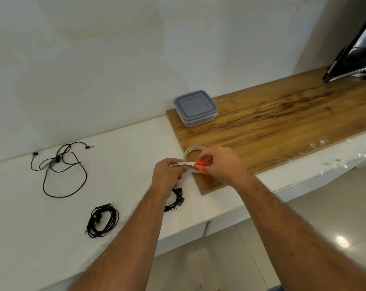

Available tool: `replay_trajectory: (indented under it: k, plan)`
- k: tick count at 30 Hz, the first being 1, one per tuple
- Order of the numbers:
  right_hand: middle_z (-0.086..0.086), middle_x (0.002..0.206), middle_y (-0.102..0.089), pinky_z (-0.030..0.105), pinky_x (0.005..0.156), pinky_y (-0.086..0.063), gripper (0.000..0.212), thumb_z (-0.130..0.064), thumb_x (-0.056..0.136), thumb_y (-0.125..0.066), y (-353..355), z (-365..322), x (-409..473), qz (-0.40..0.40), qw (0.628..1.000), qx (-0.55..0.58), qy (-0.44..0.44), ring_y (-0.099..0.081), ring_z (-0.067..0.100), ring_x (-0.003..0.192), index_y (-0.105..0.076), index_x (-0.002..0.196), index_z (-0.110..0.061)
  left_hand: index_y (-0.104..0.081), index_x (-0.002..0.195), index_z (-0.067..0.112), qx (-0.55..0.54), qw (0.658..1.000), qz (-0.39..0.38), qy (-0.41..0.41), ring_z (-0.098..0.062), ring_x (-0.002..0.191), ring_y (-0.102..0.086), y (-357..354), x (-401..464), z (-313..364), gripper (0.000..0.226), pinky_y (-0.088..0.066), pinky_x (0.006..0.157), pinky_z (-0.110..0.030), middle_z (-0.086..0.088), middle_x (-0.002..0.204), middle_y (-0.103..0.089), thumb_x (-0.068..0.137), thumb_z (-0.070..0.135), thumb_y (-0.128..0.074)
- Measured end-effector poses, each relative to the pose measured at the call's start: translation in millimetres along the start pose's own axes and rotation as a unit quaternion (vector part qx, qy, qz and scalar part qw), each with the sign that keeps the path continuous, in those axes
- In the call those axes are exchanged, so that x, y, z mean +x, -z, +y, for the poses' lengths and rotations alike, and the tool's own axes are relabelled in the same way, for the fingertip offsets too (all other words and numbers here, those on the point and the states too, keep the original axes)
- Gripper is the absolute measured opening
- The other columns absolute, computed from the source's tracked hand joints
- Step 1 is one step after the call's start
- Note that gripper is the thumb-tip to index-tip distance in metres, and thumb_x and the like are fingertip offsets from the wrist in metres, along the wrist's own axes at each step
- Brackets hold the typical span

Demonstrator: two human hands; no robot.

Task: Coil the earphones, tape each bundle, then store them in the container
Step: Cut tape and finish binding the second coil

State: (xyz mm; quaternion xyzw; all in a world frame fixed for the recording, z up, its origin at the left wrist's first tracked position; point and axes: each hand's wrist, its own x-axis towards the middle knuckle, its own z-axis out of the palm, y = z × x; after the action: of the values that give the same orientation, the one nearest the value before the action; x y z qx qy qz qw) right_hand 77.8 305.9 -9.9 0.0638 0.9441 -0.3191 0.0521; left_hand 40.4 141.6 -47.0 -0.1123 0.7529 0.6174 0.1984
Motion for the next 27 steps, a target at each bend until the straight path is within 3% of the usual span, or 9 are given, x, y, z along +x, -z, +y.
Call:
replay_trajectory:
  k: [8, 12, 18, 22, 27]
  plan:
    - [-0.016, 0.084, -0.066, 0.018, 0.063, -0.047, 0.023, -0.031, 0.079, -0.077, -0.8, -8.5, -0.7, 0.017, 0.997, 0.076, 0.023, -0.059, 0.001, 0.081, -0.071, 0.100, -0.032, -0.070, 0.090, 0.010, 0.007, 1.000, 0.017, 0.010, -0.009, 0.046, -0.046, -7.5, 1.5, -1.6, 0.010, -0.033, 0.041, -0.022, -0.004, 0.061, -0.059, 0.081, 0.011, -0.074]
    - [-0.014, 0.095, -0.064, 0.028, 0.078, -0.056, 0.038, -0.026, 0.075, -0.079, 6.9, 6.9, 0.6, 0.026, 0.999, 0.028, -0.013, -0.061, 0.006, 0.091, -0.067, 0.111, -0.030, -0.069, 0.092, 0.011, -0.014, 1.000, 0.020, 0.007, -0.008, 0.054, -0.055, -7.6, -0.3, -1.0, 0.006, -0.038, 0.043, -0.021, -0.008, 0.086, -0.072, 0.087, 0.009, -0.066]
    - [-0.010, 0.113, -0.064, 0.023, 0.085, -0.050, 0.038, -0.026, 0.082, -0.075, -1.4, 20.3, 0.1, 0.008, 1.000, -0.030, -0.002, -0.057, 0.006, 0.101, -0.063, 0.119, -0.030, -0.071, 0.087, 0.014, 0.074, 0.994, 0.046, -0.071, -0.006, 0.054, -0.058, -3.2, 1.4, -5.6, 0.009, -0.041, 0.051, -0.023, -0.001, 0.075, -0.070, 0.089, 0.011, -0.063]
    - [-0.013, 0.105, -0.067, 0.026, 0.082, -0.053, 0.030, -0.033, 0.083, -0.074, -2.1, 18.8, -0.7, 0.019, 0.999, -0.041, -0.004, -0.059, 0.005, 0.095, -0.065, 0.111, -0.032, -0.070, 0.085, 0.022, 0.099, 0.987, 0.077, -0.101, -0.002, 0.052, -0.058, -0.1, -1.8, -2.5, 0.011, -0.042, 0.055, -0.021, 0.008, 0.078, -0.070, 0.090, 0.016, -0.063]
    - [-0.015, 0.088, -0.065, 0.031, 0.074, -0.057, 0.027, -0.037, 0.078, -0.077, 4.9, 24.1, -1.5, 0.030, 0.999, -0.020, -0.041, -0.060, 0.003, 0.084, -0.066, 0.102, -0.033, -0.070, 0.089, 0.018, 0.058, 0.993, 0.081, -0.062, -0.006, 0.056, -0.058, 10.6, -4.0, -4.3, 0.010, -0.040, 0.054, -0.022, 0.007, 0.082, -0.069, 0.090, 0.013, -0.062]
